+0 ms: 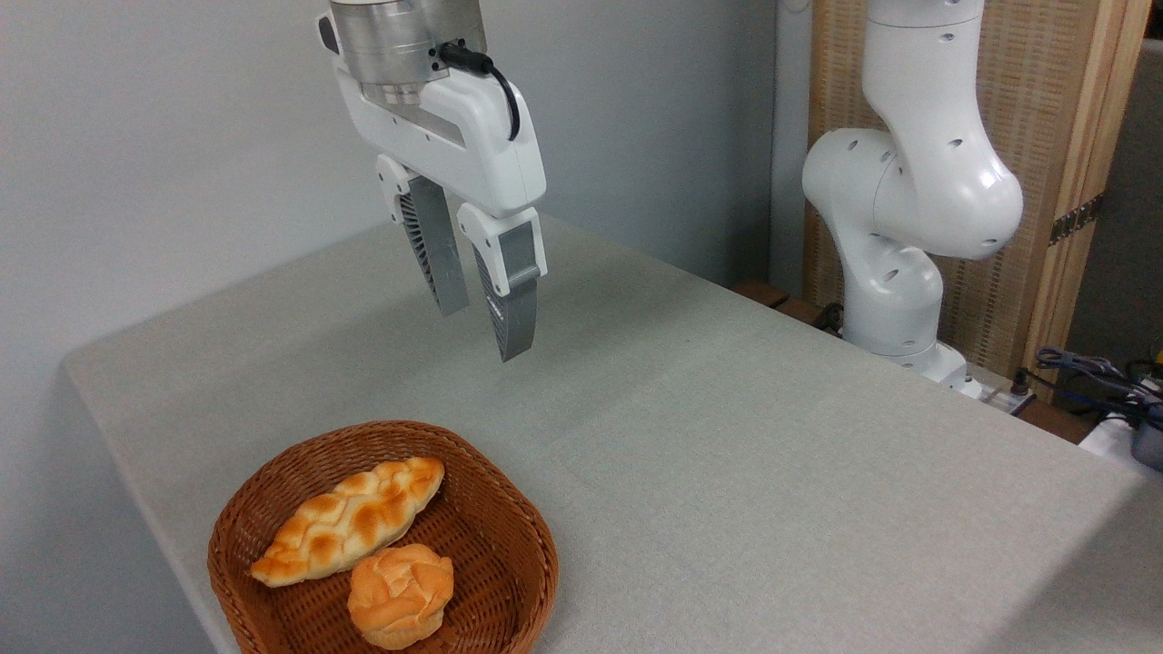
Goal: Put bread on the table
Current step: 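Lower the open gripper down over the braided bread roll in the basket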
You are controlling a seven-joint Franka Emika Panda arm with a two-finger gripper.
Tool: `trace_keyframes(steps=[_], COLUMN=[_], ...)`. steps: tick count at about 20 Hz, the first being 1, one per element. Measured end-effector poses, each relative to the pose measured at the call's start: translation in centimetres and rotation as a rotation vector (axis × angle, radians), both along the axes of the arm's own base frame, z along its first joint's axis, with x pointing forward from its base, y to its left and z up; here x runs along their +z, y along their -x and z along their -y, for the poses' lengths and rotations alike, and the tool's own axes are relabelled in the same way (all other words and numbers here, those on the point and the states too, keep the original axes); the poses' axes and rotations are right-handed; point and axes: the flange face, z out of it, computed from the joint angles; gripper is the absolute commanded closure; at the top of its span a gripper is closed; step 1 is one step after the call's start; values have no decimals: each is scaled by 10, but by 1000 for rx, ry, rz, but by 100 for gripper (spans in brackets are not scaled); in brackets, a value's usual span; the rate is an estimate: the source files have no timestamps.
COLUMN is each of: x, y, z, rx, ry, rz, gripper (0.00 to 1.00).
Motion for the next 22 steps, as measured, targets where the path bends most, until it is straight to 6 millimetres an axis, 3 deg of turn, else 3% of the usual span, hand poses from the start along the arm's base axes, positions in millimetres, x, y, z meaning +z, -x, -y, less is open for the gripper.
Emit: trace_keyframes(steps=[11, 15, 22], x=[-2, -33, -113], y=[-7, -22, -45], z=[1, 10, 26], rx=[6, 4, 28], ry=[25, 35, 57], rz=[48, 122, 203], gripper=[0, 0, 0])
